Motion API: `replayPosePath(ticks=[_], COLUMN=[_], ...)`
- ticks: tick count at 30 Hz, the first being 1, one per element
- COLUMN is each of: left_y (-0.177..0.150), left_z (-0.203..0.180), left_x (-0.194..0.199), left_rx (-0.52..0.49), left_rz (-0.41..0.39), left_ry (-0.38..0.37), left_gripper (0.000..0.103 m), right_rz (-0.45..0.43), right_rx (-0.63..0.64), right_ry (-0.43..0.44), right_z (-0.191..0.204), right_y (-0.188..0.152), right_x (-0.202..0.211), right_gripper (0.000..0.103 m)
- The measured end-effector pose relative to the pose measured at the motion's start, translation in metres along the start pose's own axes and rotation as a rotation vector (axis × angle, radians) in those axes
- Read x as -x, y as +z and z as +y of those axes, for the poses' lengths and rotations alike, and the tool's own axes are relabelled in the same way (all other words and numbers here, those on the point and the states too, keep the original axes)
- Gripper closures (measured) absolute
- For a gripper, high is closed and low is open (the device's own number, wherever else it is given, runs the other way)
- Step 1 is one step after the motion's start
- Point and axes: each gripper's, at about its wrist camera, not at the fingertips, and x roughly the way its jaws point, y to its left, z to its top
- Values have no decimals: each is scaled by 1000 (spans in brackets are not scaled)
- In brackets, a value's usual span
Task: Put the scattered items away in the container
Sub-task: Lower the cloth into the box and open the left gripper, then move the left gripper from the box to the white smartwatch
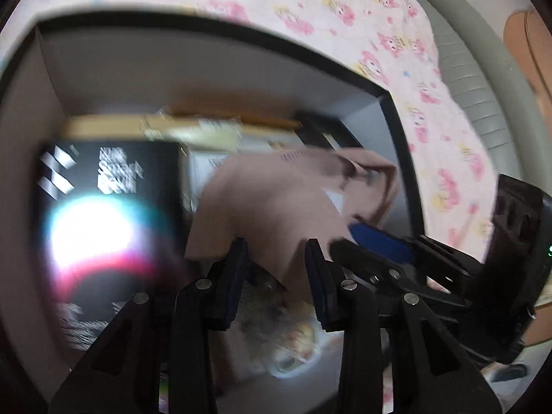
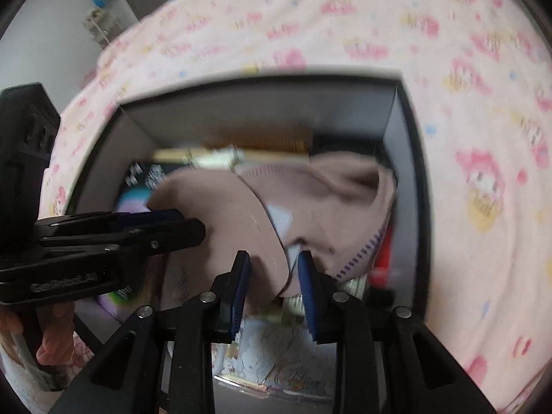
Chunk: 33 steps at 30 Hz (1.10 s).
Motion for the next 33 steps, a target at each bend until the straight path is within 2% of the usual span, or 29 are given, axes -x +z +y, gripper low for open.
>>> replayPosePath(ticks=[2,6,9,12,16,26,33], left_y=[-4,-15,-28,-42,-64,-122,-157], left_z=[-4,-24,-44,-58,-69,-72,-50], left_x=[10,39,61,78,115,178,209], left_rx=[-27,-113,-176,-196,-241,-230,-162], left_rz=[-41,-151,-211,-250,-301,-373,-435], left_ry=[45,107,97,65,51,59,62], left_gripper=[69,69,69,69,69,68,68], right_rz=[-3,-76,-147,-204,-247,-330,-383], right_rx=[-7,22,20,21,28,93,177], right_ry=[6,-76,-71,-65,-63,-52,-92], right_z=[0,10,20,35,56,112,156], right_y=[0,-4,-11,-19,-31,-68,-89], right_x=[3,25,55,82,114,165,182], right_gripper=[76,76,74,73,72,71,71])
